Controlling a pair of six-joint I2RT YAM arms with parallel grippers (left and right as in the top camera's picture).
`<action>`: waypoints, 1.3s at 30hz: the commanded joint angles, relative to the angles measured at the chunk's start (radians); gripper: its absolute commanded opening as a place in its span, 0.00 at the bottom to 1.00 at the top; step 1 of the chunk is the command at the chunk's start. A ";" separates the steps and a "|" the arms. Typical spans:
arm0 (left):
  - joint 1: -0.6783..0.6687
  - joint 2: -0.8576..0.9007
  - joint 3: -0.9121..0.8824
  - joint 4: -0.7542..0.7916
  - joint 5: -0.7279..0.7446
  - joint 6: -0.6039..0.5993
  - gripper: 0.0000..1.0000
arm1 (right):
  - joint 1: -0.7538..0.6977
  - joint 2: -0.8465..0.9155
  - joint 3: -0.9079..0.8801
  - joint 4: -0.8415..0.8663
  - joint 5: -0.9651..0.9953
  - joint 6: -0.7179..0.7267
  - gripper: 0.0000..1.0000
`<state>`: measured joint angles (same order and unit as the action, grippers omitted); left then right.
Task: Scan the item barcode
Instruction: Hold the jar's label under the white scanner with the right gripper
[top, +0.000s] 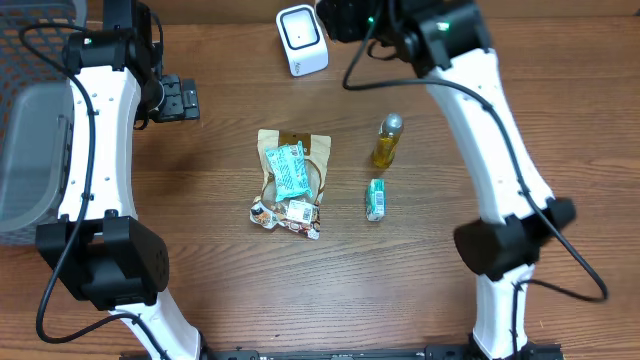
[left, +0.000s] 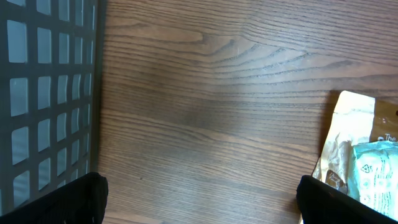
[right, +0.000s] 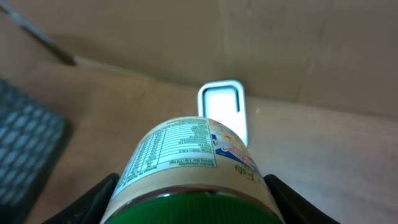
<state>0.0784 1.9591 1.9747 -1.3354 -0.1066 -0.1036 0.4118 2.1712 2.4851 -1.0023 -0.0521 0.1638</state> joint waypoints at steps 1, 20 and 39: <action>0.000 -0.003 0.016 0.001 -0.005 0.011 0.99 | -0.013 0.003 0.021 0.060 0.062 -0.009 0.13; 0.000 -0.003 0.016 0.001 -0.005 0.011 1.00 | -0.014 0.269 0.018 0.480 0.059 -0.009 0.04; 0.000 -0.003 0.016 0.001 -0.005 0.011 1.00 | -0.013 0.457 0.006 0.827 0.058 -0.008 0.04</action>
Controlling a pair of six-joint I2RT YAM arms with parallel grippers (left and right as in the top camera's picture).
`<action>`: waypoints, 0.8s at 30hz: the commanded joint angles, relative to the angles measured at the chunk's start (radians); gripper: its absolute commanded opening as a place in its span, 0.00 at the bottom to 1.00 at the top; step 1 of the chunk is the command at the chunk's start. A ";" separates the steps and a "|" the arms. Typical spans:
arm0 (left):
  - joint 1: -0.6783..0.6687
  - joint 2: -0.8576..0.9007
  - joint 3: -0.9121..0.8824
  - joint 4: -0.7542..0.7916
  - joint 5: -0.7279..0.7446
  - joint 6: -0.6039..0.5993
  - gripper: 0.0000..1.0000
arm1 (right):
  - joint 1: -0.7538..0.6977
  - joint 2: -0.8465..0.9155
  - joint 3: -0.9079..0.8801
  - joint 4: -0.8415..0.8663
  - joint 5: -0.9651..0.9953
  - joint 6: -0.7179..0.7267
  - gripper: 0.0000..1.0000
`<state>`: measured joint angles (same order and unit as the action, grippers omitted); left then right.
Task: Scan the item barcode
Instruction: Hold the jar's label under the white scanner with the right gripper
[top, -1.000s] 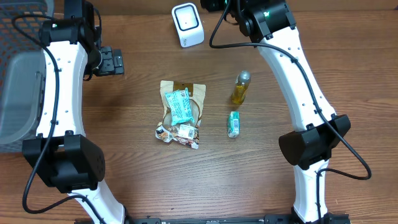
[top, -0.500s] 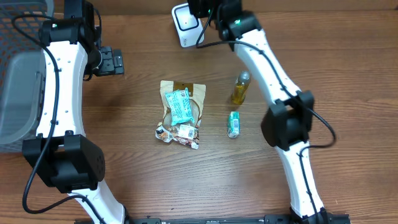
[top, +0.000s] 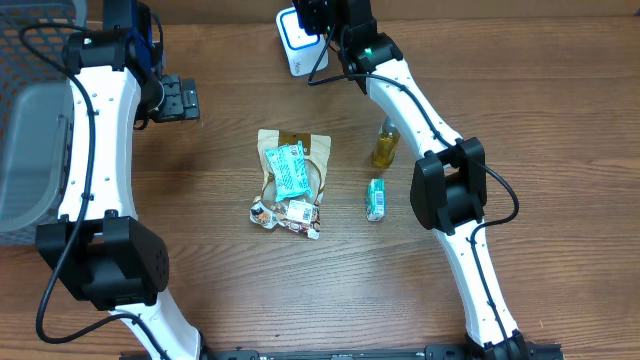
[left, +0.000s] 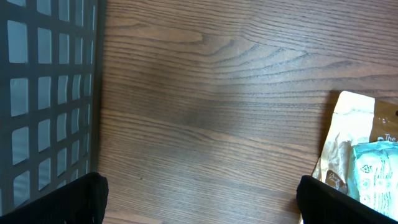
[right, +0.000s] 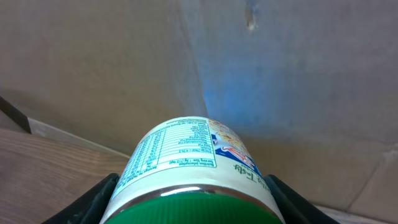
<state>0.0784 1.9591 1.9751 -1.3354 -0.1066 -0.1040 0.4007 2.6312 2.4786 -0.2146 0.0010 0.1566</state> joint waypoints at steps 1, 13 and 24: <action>0.000 -0.003 0.016 0.002 -0.005 0.011 1.00 | -0.002 -0.003 0.012 0.052 0.006 -0.001 0.04; -0.003 -0.003 0.016 0.001 -0.005 0.011 1.00 | 0.018 0.048 -0.027 0.167 0.005 0.000 0.04; 0.000 -0.003 0.016 0.001 -0.005 0.011 1.00 | 0.018 0.093 -0.027 0.200 -0.002 0.055 0.04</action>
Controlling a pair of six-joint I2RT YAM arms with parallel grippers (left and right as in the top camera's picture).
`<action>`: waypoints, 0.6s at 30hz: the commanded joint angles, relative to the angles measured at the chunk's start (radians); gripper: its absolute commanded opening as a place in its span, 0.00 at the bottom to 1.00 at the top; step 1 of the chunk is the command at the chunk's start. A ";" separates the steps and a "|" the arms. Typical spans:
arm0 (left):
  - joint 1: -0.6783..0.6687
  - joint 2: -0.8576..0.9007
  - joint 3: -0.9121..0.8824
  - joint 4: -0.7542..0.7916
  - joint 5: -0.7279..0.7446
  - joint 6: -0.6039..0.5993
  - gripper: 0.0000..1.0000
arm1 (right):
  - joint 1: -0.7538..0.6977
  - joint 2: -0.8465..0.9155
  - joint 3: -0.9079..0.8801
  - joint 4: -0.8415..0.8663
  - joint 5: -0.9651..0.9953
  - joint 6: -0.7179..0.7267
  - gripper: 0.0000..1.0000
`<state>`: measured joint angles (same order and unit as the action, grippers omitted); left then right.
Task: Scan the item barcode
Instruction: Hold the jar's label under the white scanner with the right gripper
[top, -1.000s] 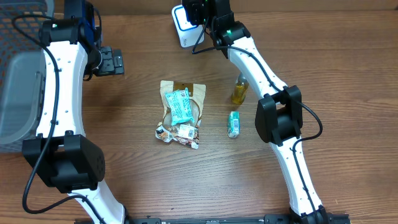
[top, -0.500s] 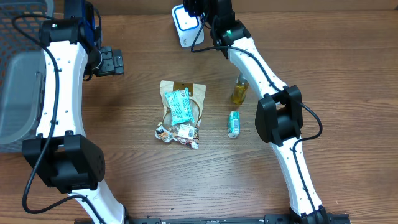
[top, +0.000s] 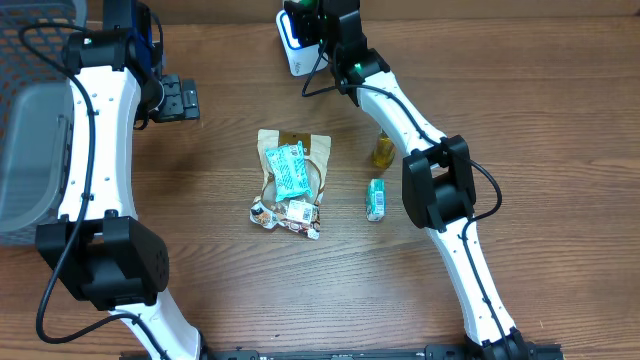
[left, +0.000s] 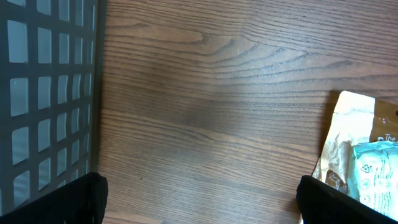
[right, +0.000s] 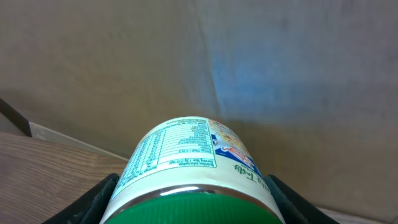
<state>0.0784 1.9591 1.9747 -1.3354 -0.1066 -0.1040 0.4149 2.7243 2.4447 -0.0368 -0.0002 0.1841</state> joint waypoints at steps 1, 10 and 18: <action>-0.001 -0.003 0.016 0.001 -0.004 0.011 1.00 | 0.004 0.001 0.007 0.022 -0.001 0.028 0.04; -0.003 -0.003 0.016 0.001 -0.005 0.011 0.99 | 0.004 0.003 0.007 0.021 -0.002 0.028 0.04; -0.003 -0.003 0.016 0.001 -0.005 0.011 1.00 | -0.006 -0.047 0.010 0.043 -0.002 0.024 0.04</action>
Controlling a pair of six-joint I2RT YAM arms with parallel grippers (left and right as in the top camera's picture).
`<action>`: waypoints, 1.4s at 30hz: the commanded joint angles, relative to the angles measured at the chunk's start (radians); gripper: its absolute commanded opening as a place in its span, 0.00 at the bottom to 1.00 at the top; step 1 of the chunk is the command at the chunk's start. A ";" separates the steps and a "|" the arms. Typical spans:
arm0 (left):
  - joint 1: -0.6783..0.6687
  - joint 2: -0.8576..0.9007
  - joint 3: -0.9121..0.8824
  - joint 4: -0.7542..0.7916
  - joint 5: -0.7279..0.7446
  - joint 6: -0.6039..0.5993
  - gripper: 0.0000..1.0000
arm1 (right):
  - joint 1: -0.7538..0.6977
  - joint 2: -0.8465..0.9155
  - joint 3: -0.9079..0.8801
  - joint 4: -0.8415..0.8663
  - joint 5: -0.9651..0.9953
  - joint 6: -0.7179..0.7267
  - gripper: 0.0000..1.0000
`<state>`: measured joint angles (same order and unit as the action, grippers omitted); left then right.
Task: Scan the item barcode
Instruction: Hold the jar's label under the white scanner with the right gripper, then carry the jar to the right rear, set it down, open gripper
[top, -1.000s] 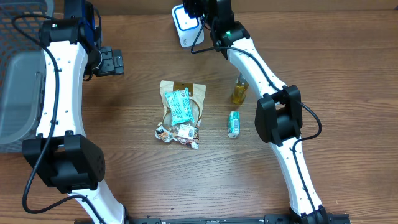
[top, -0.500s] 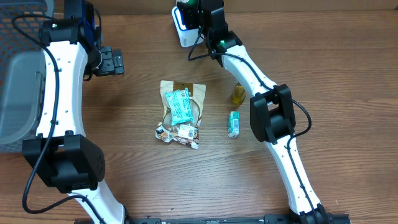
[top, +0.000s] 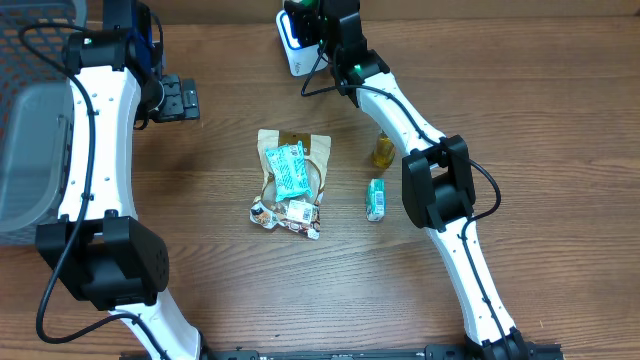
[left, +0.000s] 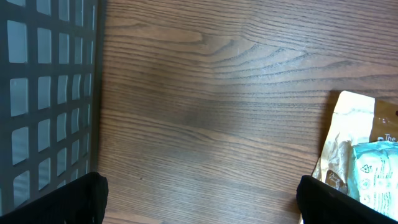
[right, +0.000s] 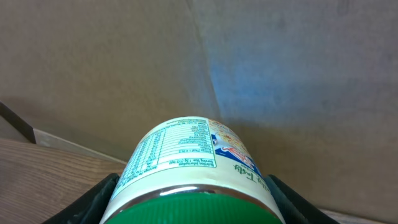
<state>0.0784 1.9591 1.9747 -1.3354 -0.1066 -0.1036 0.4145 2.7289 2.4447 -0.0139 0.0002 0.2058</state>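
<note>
My right gripper is shut on a jar with a green lid and a white nutrition label, seen close up in the right wrist view. Its label end faces a beige cardboard wall with a faint blue glow. In the overhead view the right gripper is at the table's far edge, right over the white scanner. The jar itself is hidden there by the arm. My left gripper hangs open at the left over bare wood, its fingers wide apart.
A pile of snack pouches and small wrappers lies mid-table. A yellow bottle and a small green carton lie beside the right arm. A grey mesh basket stands at the left edge.
The right gripper with the jar has shifted only slightly at the scanner; the table strip sits a little lower in its wrist view. The left arm has not moved.
First the right gripper held the jar to the right of the scanner, which showed in its wrist view. Then it was over the scanner, the jar facing the wall with a blue glow. It has stayed there. The left gripper stayed open throughout.
</note>
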 joint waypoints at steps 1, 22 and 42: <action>-0.006 -0.003 0.016 0.001 -0.005 0.011 1.00 | -0.008 -0.070 0.010 0.020 -0.004 0.002 0.04; -0.008 -0.003 0.016 0.001 -0.004 0.011 1.00 | -0.335 -0.601 0.010 -0.975 -0.080 0.003 0.04; -0.007 -0.003 0.016 0.001 -0.005 0.011 0.99 | -0.701 -0.557 -0.239 -1.551 -0.080 0.007 0.13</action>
<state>0.0784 1.9591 1.9751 -1.3354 -0.1066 -0.1036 -0.2821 2.1841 2.2692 -1.5795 -0.0734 0.2092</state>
